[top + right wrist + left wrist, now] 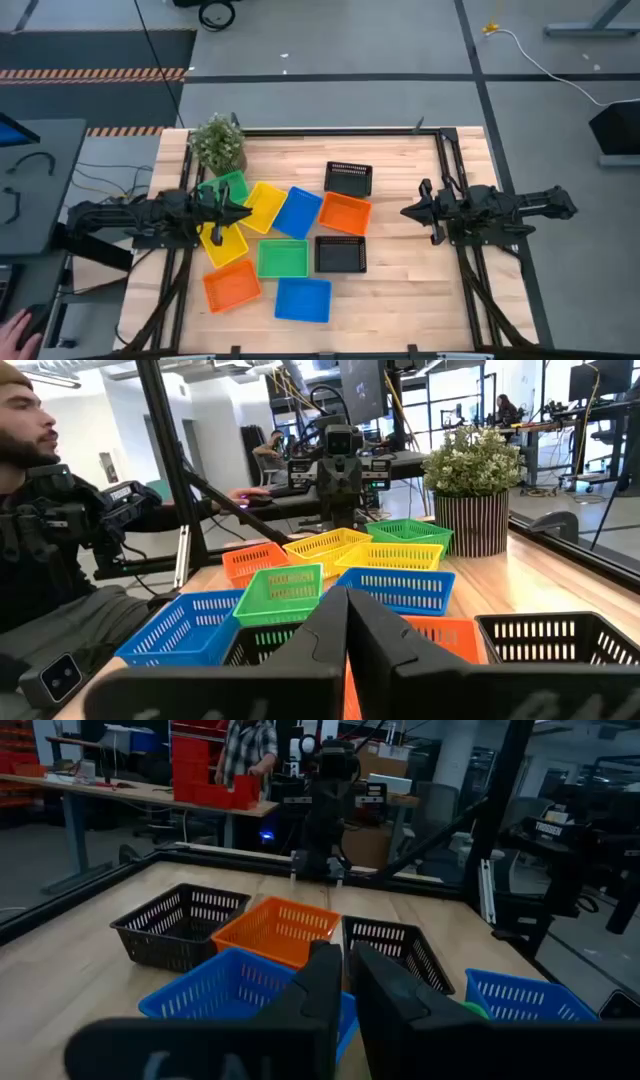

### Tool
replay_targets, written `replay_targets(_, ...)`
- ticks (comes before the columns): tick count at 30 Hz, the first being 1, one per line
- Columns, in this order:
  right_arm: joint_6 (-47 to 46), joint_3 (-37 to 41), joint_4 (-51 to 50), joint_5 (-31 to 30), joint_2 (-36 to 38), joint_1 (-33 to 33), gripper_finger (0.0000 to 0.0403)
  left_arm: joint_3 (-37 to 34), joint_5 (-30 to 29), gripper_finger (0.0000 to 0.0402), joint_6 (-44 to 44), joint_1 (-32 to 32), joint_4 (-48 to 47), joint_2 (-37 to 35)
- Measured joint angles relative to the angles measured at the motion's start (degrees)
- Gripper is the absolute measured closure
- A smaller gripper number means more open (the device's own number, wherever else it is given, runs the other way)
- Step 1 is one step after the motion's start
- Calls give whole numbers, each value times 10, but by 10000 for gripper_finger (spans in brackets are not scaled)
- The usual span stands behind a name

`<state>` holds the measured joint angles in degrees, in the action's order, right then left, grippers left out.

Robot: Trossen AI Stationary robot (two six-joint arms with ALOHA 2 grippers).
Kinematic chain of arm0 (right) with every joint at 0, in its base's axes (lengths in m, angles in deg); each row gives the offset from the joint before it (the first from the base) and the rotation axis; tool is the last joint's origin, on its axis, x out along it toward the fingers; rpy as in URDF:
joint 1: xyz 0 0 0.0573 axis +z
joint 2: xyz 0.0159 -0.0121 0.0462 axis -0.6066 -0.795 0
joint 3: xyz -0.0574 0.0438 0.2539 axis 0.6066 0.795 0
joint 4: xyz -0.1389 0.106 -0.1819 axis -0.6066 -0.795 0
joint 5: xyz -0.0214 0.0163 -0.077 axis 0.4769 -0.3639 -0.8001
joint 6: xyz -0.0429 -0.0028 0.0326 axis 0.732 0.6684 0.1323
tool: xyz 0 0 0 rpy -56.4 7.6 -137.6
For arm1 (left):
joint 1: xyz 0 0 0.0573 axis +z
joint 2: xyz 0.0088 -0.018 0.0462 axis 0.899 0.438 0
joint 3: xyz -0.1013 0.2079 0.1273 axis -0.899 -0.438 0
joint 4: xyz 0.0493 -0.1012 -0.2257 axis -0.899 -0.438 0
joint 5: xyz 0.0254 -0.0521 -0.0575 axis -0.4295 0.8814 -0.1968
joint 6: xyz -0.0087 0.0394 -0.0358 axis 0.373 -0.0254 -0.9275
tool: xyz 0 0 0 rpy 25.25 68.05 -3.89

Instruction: Stack baskets by color

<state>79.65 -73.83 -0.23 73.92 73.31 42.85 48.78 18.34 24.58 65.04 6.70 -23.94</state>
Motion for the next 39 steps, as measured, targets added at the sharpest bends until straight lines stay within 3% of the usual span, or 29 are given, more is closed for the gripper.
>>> replay_targets(33,17,0,2,-1,0,0,389,0,0,375,0,0,0,0)
replay_targets(39,60,0,82,-15,0,0,389,0,0,367,0,0,0,0)
